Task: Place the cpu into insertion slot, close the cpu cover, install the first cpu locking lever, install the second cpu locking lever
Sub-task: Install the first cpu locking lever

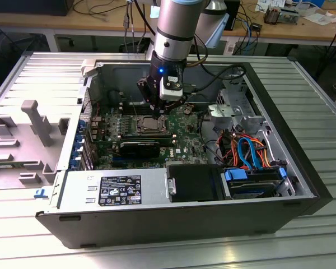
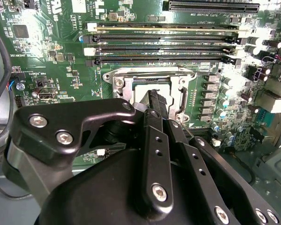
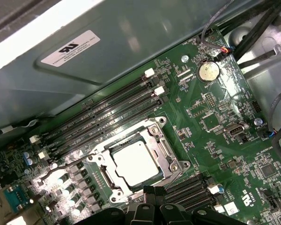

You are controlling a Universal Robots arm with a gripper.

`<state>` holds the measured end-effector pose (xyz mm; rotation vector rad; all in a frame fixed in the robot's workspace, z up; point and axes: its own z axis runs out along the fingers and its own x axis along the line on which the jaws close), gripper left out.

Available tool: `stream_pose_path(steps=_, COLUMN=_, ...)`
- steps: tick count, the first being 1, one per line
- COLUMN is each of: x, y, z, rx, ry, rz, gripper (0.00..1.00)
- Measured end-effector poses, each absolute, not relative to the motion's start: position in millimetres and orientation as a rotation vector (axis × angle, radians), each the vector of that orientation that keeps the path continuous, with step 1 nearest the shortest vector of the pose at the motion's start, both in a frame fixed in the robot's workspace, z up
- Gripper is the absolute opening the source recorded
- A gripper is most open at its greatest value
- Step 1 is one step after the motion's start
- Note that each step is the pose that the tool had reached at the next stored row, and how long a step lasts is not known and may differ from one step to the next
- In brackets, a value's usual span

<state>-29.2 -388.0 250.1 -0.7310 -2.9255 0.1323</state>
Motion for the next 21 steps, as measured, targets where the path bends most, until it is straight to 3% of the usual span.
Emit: stream_pose_path(steps=21, x=-29.2, y=-388.0, z=250.1, rx=-0.683, ry=-2.939, rz=0.135, gripper=0.11)
